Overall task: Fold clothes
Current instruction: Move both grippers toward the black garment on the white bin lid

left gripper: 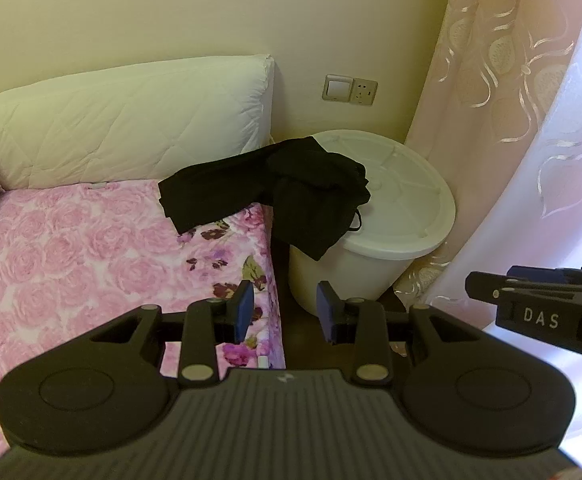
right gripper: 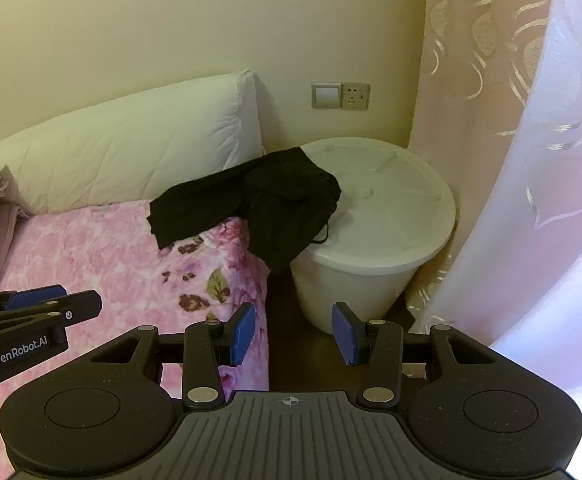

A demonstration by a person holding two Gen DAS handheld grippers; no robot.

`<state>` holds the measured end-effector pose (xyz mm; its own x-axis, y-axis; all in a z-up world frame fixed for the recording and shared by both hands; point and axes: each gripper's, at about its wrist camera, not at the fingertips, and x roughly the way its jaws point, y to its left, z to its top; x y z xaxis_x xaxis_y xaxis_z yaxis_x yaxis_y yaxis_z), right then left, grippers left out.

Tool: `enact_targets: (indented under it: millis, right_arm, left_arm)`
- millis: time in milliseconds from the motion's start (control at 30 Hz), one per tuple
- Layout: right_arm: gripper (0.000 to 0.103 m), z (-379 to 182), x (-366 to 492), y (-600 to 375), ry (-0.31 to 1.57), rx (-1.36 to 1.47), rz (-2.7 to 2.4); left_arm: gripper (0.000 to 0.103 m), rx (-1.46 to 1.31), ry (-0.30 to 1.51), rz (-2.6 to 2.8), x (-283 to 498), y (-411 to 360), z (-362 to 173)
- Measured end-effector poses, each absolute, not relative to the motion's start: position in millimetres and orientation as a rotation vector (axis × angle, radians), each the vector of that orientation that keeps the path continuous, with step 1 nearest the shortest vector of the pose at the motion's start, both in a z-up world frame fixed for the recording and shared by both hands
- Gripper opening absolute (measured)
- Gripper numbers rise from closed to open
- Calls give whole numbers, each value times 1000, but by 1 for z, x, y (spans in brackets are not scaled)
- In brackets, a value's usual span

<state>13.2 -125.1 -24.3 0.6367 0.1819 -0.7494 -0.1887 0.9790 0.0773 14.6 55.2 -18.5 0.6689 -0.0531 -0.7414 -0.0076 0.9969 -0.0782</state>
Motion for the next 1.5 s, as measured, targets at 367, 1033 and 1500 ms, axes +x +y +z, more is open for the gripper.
enact_targets:
  millis: [367,1033,1500]
  right_arm:
    - [47,-20,19,-104,873,-37,215]
    - [47,-16,47,-97,890,-33,228]
    - [47,-15,92,-101,891,6,290]
  left_arm:
    - [30,-104,843,-13,17,74,-22]
    - [31,-128,865,16,32,80,-25]
    - [31,-132,882,10,69,70,-29]
